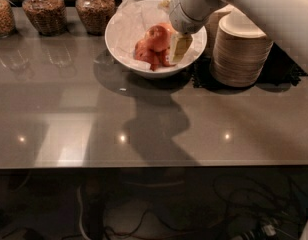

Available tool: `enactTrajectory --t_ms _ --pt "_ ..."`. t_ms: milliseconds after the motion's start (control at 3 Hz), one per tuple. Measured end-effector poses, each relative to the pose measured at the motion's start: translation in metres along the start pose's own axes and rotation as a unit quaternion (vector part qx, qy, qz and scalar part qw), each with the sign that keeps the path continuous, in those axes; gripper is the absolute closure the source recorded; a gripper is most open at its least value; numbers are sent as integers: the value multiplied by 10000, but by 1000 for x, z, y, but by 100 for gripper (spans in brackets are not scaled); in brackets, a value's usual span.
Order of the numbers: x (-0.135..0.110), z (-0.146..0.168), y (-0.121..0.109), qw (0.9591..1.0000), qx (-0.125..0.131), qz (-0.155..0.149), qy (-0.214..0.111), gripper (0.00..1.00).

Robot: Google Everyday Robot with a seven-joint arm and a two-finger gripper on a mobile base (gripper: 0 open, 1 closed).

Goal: Pick apple from white bowl

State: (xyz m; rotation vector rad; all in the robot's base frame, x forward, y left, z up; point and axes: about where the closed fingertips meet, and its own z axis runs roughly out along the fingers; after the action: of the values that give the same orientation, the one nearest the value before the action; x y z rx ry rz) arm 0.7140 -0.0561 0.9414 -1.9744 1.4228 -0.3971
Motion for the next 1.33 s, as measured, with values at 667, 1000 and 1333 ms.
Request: enactTrajectory --t_ms 667,1000,1333 --pt "5 14 -3 9999 -87 -114 41 17" --pt "4 23 -8 10000 -25 -70 -37 17" --pt "5 29 -14 9997 93 105 -190 15"
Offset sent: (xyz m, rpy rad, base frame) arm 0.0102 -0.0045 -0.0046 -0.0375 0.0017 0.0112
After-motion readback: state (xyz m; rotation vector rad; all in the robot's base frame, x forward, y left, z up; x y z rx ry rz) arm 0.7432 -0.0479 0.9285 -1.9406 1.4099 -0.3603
